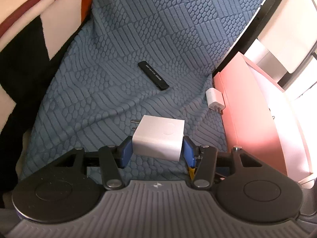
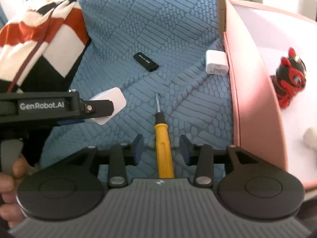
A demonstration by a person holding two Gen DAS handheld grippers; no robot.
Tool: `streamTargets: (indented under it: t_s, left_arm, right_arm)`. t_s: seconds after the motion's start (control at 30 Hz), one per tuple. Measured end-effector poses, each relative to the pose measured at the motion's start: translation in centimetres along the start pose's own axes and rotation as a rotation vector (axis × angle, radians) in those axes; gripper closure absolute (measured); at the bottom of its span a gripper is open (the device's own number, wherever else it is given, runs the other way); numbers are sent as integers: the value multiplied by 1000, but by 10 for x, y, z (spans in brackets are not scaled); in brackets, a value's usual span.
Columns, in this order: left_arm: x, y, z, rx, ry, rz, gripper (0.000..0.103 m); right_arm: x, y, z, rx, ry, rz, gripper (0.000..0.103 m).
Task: Organize rigid objects
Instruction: 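Lift the screwdriver with the right gripper while the left gripper lifts the white charger, then carry the screwdriver with the right gripper while the left gripper carries the charger over the pink box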
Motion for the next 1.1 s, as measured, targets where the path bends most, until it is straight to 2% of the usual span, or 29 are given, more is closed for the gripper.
streamTargets:
  t_s: [0.13, 0.27, 0.33, 0.43, 0.53, 0.83, 1.1]
  left_arm:
    - [3, 4, 4, -21, -4, 2, 44]
    - [4, 7, 6, -33, -7, 3, 45]
    - [5, 7, 7, -40, -9, 2, 46]
    - [7, 8, 8, -51, -4, 1, 47]
    - [9, 8, 7, -54, 3, -7, 47]
    - [3, 8, 9, -63, -13, -19, 47]
    - [-14, -2, 19, -50, -34, -50, 47]
  right_arm:
    - [11, 0, 5, -6, 22, 22, 61]
    - [24, 2, 7, -31, 33, -27, 63]
    - [30, 5, 4, -38, 45, -44, 73]
    - [34, 10, 0, -69, 50, -65, 81]
    - [34, 14, -2, -100, 43, -85, 82]
    - [21, 9, 5, -54, 3, -79, 82]
    - [-14, 9, 30, -62, -39, -47, 82]
Point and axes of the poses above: each gripper's, at about its wrist camera, not at the fingertips, and x roughly the way its jaws point, y to its left, z to its top, the point moved 1 cm from there along x, roughly the way its jaws point, and after that the axes turned 2 degrees about -z, right-handed, at the moved point
